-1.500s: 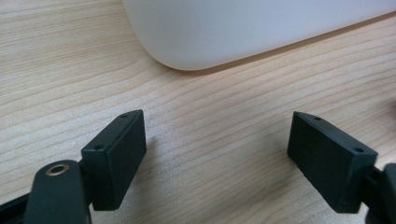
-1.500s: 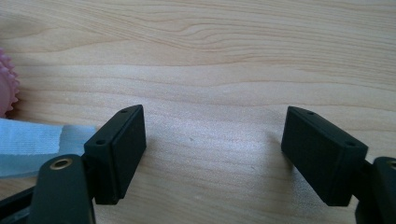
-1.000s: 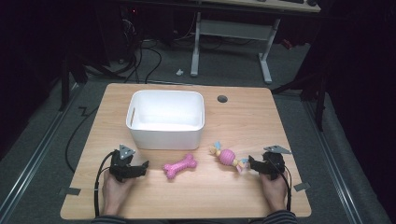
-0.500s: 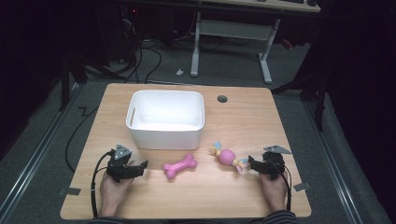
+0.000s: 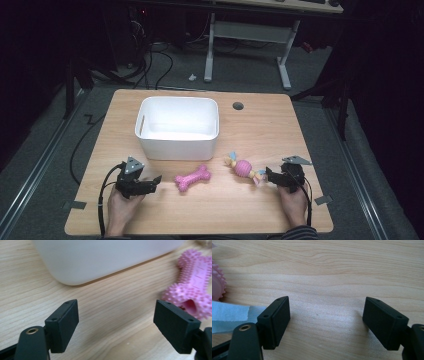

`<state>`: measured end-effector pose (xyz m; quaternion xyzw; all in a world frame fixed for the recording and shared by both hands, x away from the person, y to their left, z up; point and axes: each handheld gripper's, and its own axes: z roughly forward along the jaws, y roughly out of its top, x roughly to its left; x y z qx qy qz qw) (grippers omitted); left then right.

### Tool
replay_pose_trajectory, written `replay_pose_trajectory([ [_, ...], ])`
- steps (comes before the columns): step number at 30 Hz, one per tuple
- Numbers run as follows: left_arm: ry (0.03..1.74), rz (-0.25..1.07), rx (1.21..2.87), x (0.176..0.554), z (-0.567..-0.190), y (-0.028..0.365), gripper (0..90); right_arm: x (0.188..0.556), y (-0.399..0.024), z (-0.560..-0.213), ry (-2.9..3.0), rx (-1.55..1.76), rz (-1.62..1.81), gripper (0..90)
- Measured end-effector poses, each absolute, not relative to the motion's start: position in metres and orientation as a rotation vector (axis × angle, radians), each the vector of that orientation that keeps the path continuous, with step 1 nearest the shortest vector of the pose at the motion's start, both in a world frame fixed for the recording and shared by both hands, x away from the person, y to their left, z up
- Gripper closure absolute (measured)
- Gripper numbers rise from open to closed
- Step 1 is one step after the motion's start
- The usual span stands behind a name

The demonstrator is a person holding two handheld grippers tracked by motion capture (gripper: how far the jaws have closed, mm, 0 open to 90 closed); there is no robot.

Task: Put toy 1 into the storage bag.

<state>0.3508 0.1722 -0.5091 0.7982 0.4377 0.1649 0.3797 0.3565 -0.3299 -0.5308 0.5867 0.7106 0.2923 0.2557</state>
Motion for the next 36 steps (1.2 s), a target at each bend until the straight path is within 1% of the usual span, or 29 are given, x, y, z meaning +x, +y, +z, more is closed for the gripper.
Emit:
replay_pose_trajectory([
  [13, 1.070, 0.373, 2.048, 0.345, -0.500, 0.161, 23.6, 0.357, -0.330, -0.531, 1.931, 1.588, 0.795, 22.2],
  [15, 1.049, 0.367, 2.052, 0.343, -0.498, 0.159, 26.4, 0.356, -0.330, -0.531, 1.931, 1.588, 0.794, 22.2],
  [23, 1.010, 0.342, 2.070, 0.343, -0.493, 0.148, 29.5, 0.357, -0.330, -0.531, 1.932, 1.586, 0.795, 22.3],
  [36, 0.960, 0.315, 2.107, 0.344, -0.492, 0.127, 29.0, 0.356, -0.330, -0.531, 1.934, 1.586, 0.796, 22.2],
])
